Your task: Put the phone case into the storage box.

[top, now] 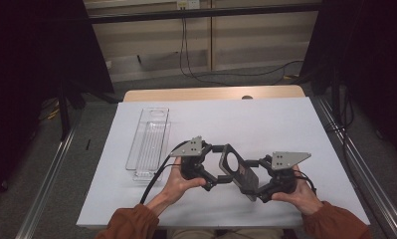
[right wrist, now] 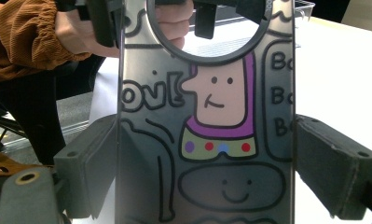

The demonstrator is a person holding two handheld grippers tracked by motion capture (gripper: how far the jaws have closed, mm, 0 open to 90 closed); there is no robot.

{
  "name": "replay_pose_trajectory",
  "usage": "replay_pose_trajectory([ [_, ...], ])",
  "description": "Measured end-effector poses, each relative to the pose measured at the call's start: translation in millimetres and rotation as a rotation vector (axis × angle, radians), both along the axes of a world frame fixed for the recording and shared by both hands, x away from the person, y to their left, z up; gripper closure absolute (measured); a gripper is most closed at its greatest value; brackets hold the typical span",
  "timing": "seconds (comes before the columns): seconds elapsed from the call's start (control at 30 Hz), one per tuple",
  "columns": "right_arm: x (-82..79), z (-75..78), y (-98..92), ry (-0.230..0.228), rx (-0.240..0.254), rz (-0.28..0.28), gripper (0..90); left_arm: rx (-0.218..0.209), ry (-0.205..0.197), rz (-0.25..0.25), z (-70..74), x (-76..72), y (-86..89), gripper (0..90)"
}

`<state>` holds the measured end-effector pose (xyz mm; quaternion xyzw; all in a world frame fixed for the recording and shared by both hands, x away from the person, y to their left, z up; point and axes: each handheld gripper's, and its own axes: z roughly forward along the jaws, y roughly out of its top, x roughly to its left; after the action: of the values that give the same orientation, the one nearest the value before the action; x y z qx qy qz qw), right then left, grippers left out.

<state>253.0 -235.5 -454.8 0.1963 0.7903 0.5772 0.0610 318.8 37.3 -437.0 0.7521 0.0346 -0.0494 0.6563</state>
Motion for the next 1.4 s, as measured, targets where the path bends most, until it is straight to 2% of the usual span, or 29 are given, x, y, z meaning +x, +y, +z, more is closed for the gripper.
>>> replay_pose_trajectory([
  [0.23, -0.2, -0.3, 1.5, -0.001, 0.001, 0.01, 12.4, -0.012, 0.012, -0.017, -0.2, -0.6, -4.1, 1.6],
  [0.27, -0.2, -0.4, 2.1, 0.001, 0.005, 0.016, 12.4, -0.01, 0.014, -0.027, -0.1, -1.3, -5.1, 1.6],
  [0.3, -0.4, -0.3, 2.6, -0.001, 0.002, 0.021, 12.3, -0.005, -0.003, -0.029, 0.2, -1.2, -5.3, 1.6],
  [0.5, -1.3, -0.9, 4.6, 0.007, 0.002, 0.032, 12.3, -0.003, 0.006, -0.056, 1.2, -2.6, -7.6, 4.0],
  [0.57, -1.1, -0.9, 4.7, 0.01, 0.007, 0.039, 12.3, 0.0, 0.01, -0.051, 1.1, -3.6, -8.4, 4.6],
  [0.63, -1.2, -1.1, 4.6, 0.015, 0.009, 0.04, 12.3, -0.013, 0.013, -0.063, 1.6, -3.2, -8.8, 4.7],
  [0.77, -1.2, -1.4, 4.8, 0.017, 0.015, 0.053, 12.4, 0.006, 0.001, -0.083, 4.3, -4.6, -7.9, 3.3],
  [0.9, -0.6, -1.5, 4.5, 0.031, 0.029, 0.071, 12.4, 0.004, -0.003, -0.082, 4.8, -5.3, -7.6, 4.1],
  [0.97, 0.2, -2.3, 4.2, 0.034, 0.031, 0.074, 12.4, 0.016, -0.009, -0.105, 5.0, -4.5, -7.3, 4.1],
  [1.0, 0.1, -2.5, 4.1, 0.034, 0.03, 0.073, 12.4, 0.022, -0.017, -0.106, 5.2, -3.7, -6.6, 4.9],
  [1.03, -0.1, -2.5, 4.3, 0.032, 0.028, 0.072, 12.4, 0.011, -0.01, -0.092, 4.9, -4.4, -6.7, 6.4],
  [1.13, 0.1, -2.8, 4.6, 0.031, 0.023, 0.08, 12.4, 0.004, -0.002, -0.096, 4.7, -3.3, -6.3, 8.4],
  [1.27, 0.7, -4.1, 5.3, 0.03, 0.011, 0.085, 12.4, 0.021, -0.003, -0.103, 4.5, -3.0, -6.5, 9.5],
  [1.4, 1.4, -3.7, 4.5, 0.021, 0.006, 0.071, 12.3, 0.017, -0.002, -0.09, 4.1, -2.5, -6.7, 10.1],
])
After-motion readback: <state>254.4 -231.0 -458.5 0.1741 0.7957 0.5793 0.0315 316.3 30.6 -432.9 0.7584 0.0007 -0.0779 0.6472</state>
